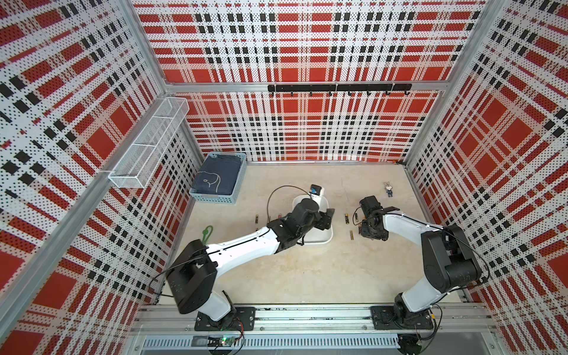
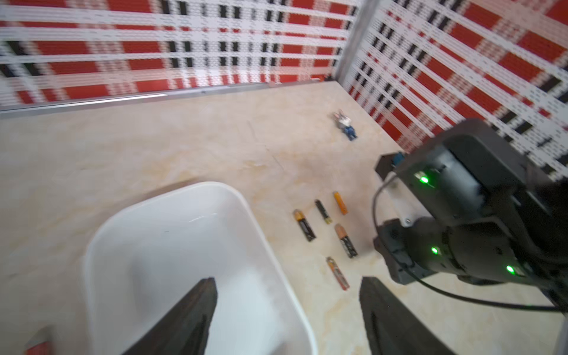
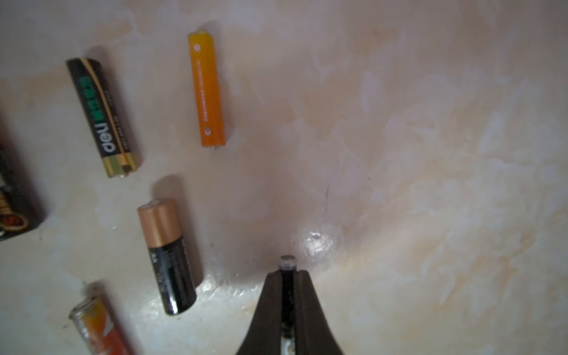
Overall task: Take the batteries out of the storage box
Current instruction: Place the battery at the center of the board, then reset both arms
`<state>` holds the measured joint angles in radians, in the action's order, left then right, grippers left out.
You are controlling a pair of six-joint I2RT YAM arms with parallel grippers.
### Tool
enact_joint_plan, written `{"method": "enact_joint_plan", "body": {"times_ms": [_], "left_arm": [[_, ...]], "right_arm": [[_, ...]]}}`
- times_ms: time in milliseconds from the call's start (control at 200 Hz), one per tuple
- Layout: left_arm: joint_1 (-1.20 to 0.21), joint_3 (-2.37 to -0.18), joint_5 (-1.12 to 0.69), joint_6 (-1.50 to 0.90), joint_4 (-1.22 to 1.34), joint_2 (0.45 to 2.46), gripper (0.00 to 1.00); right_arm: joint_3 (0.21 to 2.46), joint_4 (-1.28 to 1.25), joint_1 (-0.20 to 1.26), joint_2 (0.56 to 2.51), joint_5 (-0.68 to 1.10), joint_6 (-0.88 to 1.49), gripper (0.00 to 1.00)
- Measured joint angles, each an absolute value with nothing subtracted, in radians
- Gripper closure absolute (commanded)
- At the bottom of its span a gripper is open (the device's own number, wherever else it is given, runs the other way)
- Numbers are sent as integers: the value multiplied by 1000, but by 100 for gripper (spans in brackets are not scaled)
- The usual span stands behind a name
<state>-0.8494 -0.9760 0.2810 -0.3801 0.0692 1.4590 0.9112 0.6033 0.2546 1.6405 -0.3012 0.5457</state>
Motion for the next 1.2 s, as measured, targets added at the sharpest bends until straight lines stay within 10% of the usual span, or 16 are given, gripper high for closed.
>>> {"method": "enact_joint_plan", "body": {"times_ms": [536, 787, 1203], "left_arm": [[-198, -339, 610, -532, 214, 842, 12], [-106, -207, 648, -473, 343, 801, 7], [-75, -18, 559, -171, 1008, 1107, 1]], "right_arm": [[910, 532, 252, 1665, -315, 570, 58], [825, 411, 252, 1316, -371, 519, 3], [473, -173, 139, 1335, -529, 232, 3]]}}
